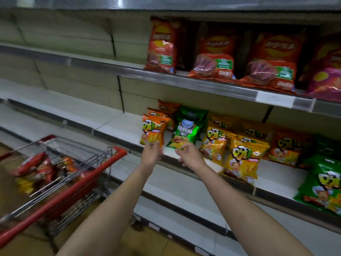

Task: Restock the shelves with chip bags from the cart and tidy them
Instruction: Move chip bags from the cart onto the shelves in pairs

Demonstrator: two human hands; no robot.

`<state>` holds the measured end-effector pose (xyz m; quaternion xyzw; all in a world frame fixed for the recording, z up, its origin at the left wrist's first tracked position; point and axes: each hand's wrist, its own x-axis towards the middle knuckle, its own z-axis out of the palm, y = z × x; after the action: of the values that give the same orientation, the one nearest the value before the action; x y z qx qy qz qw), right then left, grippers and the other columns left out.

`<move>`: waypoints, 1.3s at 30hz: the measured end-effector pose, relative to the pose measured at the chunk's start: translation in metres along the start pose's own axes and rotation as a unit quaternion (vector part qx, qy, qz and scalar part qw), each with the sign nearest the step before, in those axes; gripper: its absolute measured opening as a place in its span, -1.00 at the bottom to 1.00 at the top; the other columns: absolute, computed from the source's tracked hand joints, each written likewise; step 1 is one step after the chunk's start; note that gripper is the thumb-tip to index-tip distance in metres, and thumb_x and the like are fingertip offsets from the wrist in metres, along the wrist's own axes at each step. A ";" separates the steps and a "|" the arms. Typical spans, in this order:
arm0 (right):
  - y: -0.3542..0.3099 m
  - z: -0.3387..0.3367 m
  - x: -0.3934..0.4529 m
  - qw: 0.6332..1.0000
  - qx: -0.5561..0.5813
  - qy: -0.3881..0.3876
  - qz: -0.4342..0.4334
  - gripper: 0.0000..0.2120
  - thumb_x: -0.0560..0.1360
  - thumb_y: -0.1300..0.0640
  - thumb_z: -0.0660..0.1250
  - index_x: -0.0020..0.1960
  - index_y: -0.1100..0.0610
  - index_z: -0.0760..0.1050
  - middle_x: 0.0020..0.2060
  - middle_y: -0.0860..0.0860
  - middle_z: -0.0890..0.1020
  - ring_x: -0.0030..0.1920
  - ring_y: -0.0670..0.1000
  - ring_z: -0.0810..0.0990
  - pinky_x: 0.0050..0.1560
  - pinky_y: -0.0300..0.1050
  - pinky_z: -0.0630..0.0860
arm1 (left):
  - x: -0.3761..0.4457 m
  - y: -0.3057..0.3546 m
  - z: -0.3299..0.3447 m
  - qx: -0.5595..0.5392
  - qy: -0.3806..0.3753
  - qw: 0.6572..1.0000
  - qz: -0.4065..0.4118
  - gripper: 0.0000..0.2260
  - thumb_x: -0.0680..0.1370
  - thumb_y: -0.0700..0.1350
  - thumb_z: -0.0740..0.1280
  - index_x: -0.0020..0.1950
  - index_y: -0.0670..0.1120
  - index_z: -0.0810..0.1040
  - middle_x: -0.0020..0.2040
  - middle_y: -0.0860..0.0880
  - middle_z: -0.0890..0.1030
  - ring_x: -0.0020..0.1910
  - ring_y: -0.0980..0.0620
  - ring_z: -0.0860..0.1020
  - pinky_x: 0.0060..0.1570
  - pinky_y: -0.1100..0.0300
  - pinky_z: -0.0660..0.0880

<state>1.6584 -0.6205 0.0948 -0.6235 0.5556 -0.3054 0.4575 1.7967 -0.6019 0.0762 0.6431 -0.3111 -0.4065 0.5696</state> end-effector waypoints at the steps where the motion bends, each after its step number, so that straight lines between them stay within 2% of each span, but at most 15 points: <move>1: -0.009 0.017 0.003 1.000 0.000 -0.016 -0.006 -0.78 0.55 0.09 0.33 0.08 0.13 0.33 -0.28 -0.02 0.47 -0.31 -0.01 0.52 -0.34 -0.16 0.42 | 0.004 0.001 -0.019 0.000 0.014 1.000 0.007 -0.86 0.67 -0.08 0.14 0.10 -0.15 0.35 -0.08 -0.15 0.54 -0.25 0.04 0.52 -0.25 0.20 0.45; 4: -0.037 0.073 0.013 0.997 -0.015 -0.070 -0.031 -0.73 0.54 0.09 0.34 0.17 0.14 0.35 -0.24 -0.02 0.50 -0.31 -0.01 0.53 -0.38 -0.18 0.39 | 0.020 0.003 -0.077 -0.007 0.048 0.999 0.002 -0.86 0.64 -0.10 0.20 0.07 -0.17 0.40 -0.08 -0.14 0.55 -0.21 0.02 0.55 -0.23 0.18 0.49; 6: -0.056 0.115 0.022 0.992 -0.019 -0.115 -0.045 -0.70 0.55 0.11 0.33 0.22 0.13 0.34 -0.11 0.01 0.51 -0.31 -0.01 0.52 -0.38 -0.20 0.40 | 0.036 0.002 -0.120 -0.007 0.068 0.998 -0.011 -0.81 0.60 -0.15 0.25 0.12 -0.26 0.44 -0.06 -0.21 0.59 -0.19 -0.06 0.60 -0.21 0.11 0.55; 8: -0.077 0.160 0.032 0.985 -0.026 -0.163 -0.055 -0.72 0.56 0.11 0.32 0.21 0.12 0.34 -0.12 0.03 0.52 -0.31 -0.03 0.53 -0.33 -0.18 0.42 | 0.053 0.001 -0.167 -0.005 0.105 0.994 -0.022 -0.80 0.59 -0.19 0.27 0.14 -0.30 0.47 -0.06 -0.25 0.59 -0.22 -0.08 0.60 -0.23 0.10 0.56; 12: -0.114 0.249 0.050 0.969 -0.053 -0.231 -0.067 -0.68 0.56 0.14 0.31 0.27 0.14 0.35 -0.18 0.04 0.58 -0.33 -0.05 0.55 -0.38 -0.24 0.43 | 0.087 -0.001 -0.264 0.007 0.165 0.985 -0.043 -0.93 0.61 -0.22 0.22 0.02 -0.21 0.47 -0.14 -0.16 0.54 -0.25 -0.01 0.53 -0.26 0.17 0.47; 14: -0.127 0.290 0.060 0.962 -0.069 -0.252 -0.076 -0.67 0.56 0.14 0.30 0.29 0.15 0.35 -0.16 0.09 0.59 -0.37 -0.08 0.53 -0.44 -0.28 0.40 | 0.105 -0.005 -0.313 0.002 0.192 0.979 -0.061 -0.89 0.61 -0.27 0.18 -0.09 -0.18 0.46 -0.23 -0.12 0.49 -0.35 0.04 0.47 -0.38 0.26 0.40; 17: -0.141 0.338 0.071 0.953 -0.081 -0.282 -0.079 -0.65 0.58 0.12 0.29 0.32 0.16 0.34 -0.10 0.08 0.57 -0.31 -0.09 0.55 -0.31 -0.22 0.48 | 0.117 -0.016 -0.370 0.007 0.227 0.970 -0.091 -0.77 0.61 -0.29 0.16 -0.23 -0.11 0.40 -0.26 -0.09 0.46 -0.34 0.02 0.45 -0.36 0.26 0.39; 19: -0.145 0.361 0.074 0.946 -0.094 -0.301 -0.079 -0.66 0.59 0.10 0.28 0.31 0.12 0.32 -0.09 0.02 0.56 -0.25 -0.08 0.56 -0.21 -0.17 0.51 | 0.122 -0.025 -0.398 0.019 0.248 0.963 -0.104 -0.84 0.63 -0.26 0.15 -0.12 -0.13 0.44 -0.21 -0.10 0.48 -0.31 0.03 0.47 -0.33 0.25 0.42; 21: -0.147 0.381 0.079 0.940 -0.104 -0.315 -0.077 -0.66 0.58 0.08 0.28 0.32 0.12 0.32 -0.15 -0.02 0.55 -0.22 -0.04 0.57 -0.19 -0.12 0.54 | 0.124 -0.034 -0.419 0.017 0.256 0.959 -0.117 -0.90 0.63 -0.27 0.13 0.00 -0.15 0.42 -0.21 -0.13 0.47 -0.37 0.04 0.43 -0.47 0.32 0.38; 22: -0.147 0.391 0.081 0.938 -0.111 -0.321 -0.076 -0.65 0.58 0.08 0.28 0.32 0.12 0.32 -0.16 -0.02 0.55 -0.20 -0.01 0.58 -0.16 -0.08 0.56 | 0.126 -0.041 -0.429 0.020 0.259 0.957 -0.127 -0.90 0.63 -0.26 0.14 -0.03 -0.14 0.42 -0.20 -0.17 0.47 -0.39 0.03 0.43 -0.51 0.32 0.38; 25: -0.145 0.416 0.091 0.930 -0.119 -0.342 -0.066 -0.69 0.59 0.10 0.27 0.29 0.13 0.32 -0.19 0.00 0.54 -0.14 0.04 0.56 -0.15 -0.06 0.55 | 0.129 -0.057 -0.453 0.020 0.290 0.944 -0.158 -0.95 0.61 -0.22 0.20 -0.03 -0.15 0.43 -0.07 -0.20 0.53 -0.29 -0.02 0.51 -0.32 0.20 0.46; 27: -0.143 0.430 0.100 0.928 -0.130 -0.344 -0.064 -0.73 0.59 0.11 0.27 0.25 0.13 0.34 -0.18 0.02 0.55 -0.14 0.02 0.58 -0.06 -0.01 0.59 | 0.133 -0.069 -0.462 0.013 0.302 0.937 -0.174 -0.95 0.63 -0.23 0.18 0.01 -0.19 0.41 -0.13 -0.13 0.50 -0.28 0.02 0.49 -0.31 0.21 0.43; 29: -0.138 0.444 0.109 0.925 -0.144 -0.348 -0.057 -0.74 0.59 0.11 0.27 0.24 0.13 0.35 -0.16 0.03 0.57 -0.15 0.01 0.59 0.02 0.06 0.59 | 0.137 -0.077 -0.467 0.011 0.302 0.935 -0.186 -0.90 0.63 -0.25 0.17 -0.07 -0.17 0.42 -0.22 -0.09 0.46 -0.31 0.04 0.45 -0.32 0.23 0.38; 34: -0.131 0.478 0.140 0.912 -0.174 -0.367 -0.055 -0.72 0.58 0.10 0.28 0.25 0.15 0.35 0.06 0.09 0.58 -0.16 -0.02 0.61 -0.06 -0.03 0.59 | 0.153 -0.096 -0.483 0.011 0.304 0.928 -0.216 -0.95 0.63 -0.21 0.23 0.01 -0.19 0.43 -0.19 -0.11 0.51 -0.30 0.04 0.49 -0.25 0.21 0.46; 39: -0.139 0.524 0.183 0.905 -0.165 -0.390 -0.047 -0.69 0.58 0.08 0.29 0.27 0.15 0.36 -0.16 0.00 0.56 -0.16 0.04 0.61 -0.15 -0.06 0.53 | 0.187 -0.101 -0.512 0.009 0.319 0.919 -0.233 -0.94 0.61 -0.21 0.24 -0.06 -0.14 0.44 -0.11 -0.14 0.53 -0.21 0.00 0.50 -0.27 0.21 0.46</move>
<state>2.2180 -0.6824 -0.0091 -0.7846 0.3457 0.0368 0.5134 2.3282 -0.5020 -0.0445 0.7980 0.0421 -0.2987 0.5216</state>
